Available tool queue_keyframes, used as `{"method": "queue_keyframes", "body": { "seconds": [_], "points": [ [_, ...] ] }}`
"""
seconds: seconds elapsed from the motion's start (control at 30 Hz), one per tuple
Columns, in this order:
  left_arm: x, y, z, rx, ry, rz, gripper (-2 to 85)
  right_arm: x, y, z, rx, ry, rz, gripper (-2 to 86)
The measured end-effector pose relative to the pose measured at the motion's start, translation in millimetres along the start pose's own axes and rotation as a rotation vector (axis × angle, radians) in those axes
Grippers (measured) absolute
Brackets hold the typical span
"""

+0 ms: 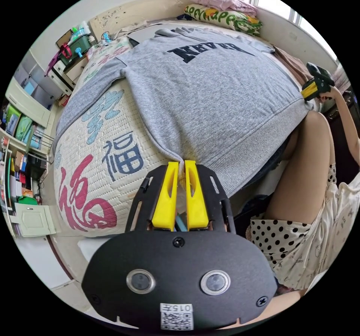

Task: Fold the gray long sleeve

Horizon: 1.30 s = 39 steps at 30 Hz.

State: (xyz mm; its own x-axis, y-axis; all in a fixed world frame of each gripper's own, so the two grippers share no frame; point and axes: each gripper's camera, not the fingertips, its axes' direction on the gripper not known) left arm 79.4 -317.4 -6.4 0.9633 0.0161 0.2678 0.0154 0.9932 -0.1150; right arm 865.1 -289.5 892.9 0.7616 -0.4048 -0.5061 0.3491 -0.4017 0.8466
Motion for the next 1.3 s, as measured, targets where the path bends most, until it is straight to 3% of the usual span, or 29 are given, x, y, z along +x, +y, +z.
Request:
{"method": "queue_keyframes", "body": {
  "seconds": [0.57, 0.8, 0.93, 1.3],
  "points": [
    [-30, 61, 24, -0.002, 0.015, -0.024, 2.1, 33, 6, 63, 0.018, 0.013, 0.033, 4.0],
    [-37, 82, 32, -0.044, 0.008, -0.025, 2.1, -11, -36, 85, -0.149, 0.190, -0.074, 3.6],
    [-45, 108, 36, -0.014, 0.022, -0.046, 2.1, -16, -48, 90, -0.169, 0.148, -0.092, 3.6],
    [-52, 183, 42, 0.109, 0.004, -0.139, 1.8, -78, -50, 89, 0.030, 0.096, 0.034, 4.0]
  ]
}}
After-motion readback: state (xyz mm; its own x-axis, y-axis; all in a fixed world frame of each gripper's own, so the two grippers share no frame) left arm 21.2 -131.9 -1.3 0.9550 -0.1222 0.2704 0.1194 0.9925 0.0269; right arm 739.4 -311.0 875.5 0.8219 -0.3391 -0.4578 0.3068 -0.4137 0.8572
